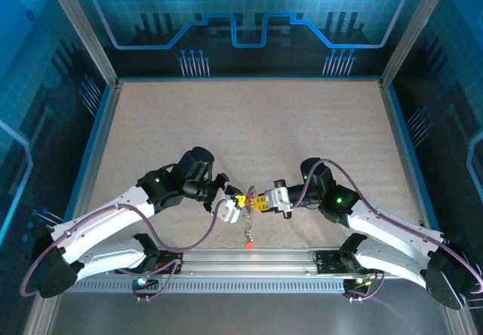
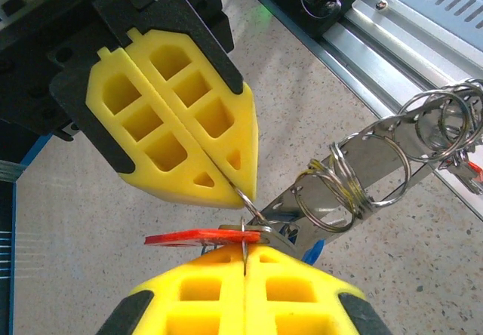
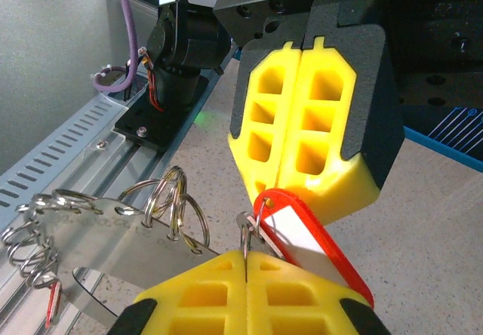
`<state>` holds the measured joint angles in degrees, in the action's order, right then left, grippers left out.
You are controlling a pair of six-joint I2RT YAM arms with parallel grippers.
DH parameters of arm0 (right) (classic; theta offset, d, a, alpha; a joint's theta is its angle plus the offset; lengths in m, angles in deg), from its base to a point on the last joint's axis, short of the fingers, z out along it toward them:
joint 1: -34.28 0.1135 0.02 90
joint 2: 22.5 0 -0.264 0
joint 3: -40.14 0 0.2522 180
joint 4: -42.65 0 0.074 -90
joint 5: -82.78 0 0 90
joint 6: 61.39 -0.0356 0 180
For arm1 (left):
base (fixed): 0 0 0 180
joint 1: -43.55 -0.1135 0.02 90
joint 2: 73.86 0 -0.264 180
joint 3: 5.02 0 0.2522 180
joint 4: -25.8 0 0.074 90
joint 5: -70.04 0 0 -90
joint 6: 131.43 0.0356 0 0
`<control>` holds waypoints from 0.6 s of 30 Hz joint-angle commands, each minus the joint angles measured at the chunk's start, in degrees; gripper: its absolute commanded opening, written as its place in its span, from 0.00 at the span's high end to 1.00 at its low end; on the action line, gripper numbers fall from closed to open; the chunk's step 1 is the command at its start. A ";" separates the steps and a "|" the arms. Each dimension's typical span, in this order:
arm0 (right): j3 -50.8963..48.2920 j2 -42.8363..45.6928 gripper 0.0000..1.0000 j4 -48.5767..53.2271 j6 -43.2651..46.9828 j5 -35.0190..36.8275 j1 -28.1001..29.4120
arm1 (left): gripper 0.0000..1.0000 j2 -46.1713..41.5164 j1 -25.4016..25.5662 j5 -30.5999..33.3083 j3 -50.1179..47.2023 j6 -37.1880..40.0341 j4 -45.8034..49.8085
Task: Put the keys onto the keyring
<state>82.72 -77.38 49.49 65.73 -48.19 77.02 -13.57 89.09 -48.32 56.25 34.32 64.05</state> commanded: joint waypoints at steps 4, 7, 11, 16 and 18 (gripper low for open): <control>0.37 1.17 1.00 -1.96 -0.20 -0.08 0.14 | 1.00 0.87 0.65 -1.15 1.24 3.31 2.55; 0.11 1.26 1.00 -2.44 -0.55 0.27 -0.04 | 1.00 0.69 0.84 -0.44 0.75 3.83 2.25; -0.24 1.21 1.00 -3.17 -1.28 1.34 -0.27 | 1.00 0.08 1.60 1.29 0.03 5.04 1.82; -0.72 0.99 1.00 -4.95 -2.84 2.57 -0.71 | 1.00 0.04 3.70 5.01 -1.23 6.53 0.89; -0.84 1.21 1.00 -5.55 -3.52 3.14 -0.82 | 1.00 -0.18 4.24 5.80 -2.41 6.73 -0.92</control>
<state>82.26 -77.33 48.20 64.18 -46.57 76.96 -13.07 92.04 -42.72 55.71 38.93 64.21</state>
